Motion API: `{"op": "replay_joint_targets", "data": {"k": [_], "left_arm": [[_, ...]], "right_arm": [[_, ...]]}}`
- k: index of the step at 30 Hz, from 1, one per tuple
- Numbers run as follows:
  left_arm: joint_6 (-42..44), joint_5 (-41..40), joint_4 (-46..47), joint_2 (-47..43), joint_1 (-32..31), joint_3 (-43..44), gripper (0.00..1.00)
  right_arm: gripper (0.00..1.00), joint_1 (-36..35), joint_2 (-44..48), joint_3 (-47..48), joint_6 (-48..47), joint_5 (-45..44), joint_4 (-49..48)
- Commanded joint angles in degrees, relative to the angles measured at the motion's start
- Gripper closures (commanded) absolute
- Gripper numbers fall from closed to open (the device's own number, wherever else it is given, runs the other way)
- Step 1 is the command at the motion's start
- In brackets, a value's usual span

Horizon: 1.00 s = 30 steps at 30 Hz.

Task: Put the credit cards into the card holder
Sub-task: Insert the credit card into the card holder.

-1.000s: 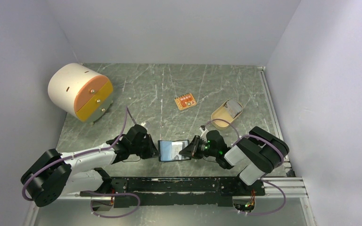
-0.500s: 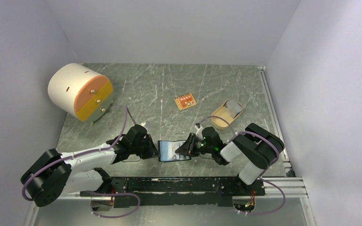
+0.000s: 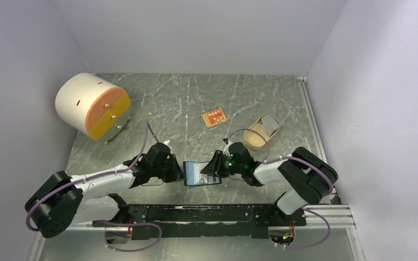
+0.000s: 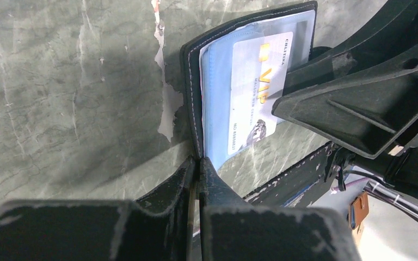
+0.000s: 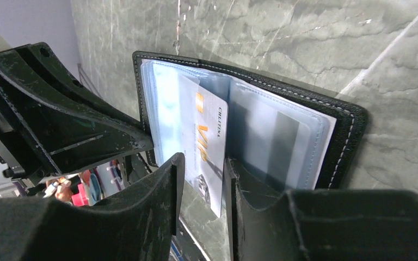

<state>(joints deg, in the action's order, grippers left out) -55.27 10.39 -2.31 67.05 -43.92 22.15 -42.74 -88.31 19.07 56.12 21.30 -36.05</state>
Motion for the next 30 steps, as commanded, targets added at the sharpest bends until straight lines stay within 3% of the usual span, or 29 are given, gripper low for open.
{"op": "replay_joint_targets", "data": {"k": [1, 3, 6, 12, 15, 17, 21, 30], "left_arm": [[-0.41, 2.65, 2.9, -0.36, 0.31, 1.6, 0.91], [-0.92, 2.73, 3.6, -0.81, 0.28, 1.35, 0.91], [-0.99, 2.98, 3.9, -0.91, 0.33, 1.22, 0.82], [-0.85, 4.52, 7.51, -0.01, 0.31, 0.2, 0.73], [-0.69, 4.92, 8.45, 0.53, 0.3, 0.06, 0.77], [-0.52, 4.71, 8.31, 0.31, 0.32, 0.0, 0.86], [-0.5, 4.03, 7.26, -1.48, 0.28, 0.01, 0.91], [-0.45, 3.44, 6.31, -4.11, 0.28, -0.51, 0.91]], "right_arm": [[0.63, -1.25, -1.6, 0.96, 0.0, 0.14, -0.22], [0.63, -1.34, -2.17, 0.97, 0.24, 0.61, -1.21], [0.63, -1.29, -2.81, 0.9, 0.34, 0.9, -2.35], [0.63, -1.25, -3.72, 1.22, -0.1, 1.11, -2.99], [0.63, -1.27, -3.43, 1.87, -0.79, 0.96, -1.72], [0.63, -1.28, -2.57, 2.61, -1.51, 0.3, 0.66], [0.5, -1.24, 0.24, 3.5, -3.03, -2.29, 7.2], [0.6, -1.35, -1.03, 2.77, -0.5, 1.03, 1.71]]}}
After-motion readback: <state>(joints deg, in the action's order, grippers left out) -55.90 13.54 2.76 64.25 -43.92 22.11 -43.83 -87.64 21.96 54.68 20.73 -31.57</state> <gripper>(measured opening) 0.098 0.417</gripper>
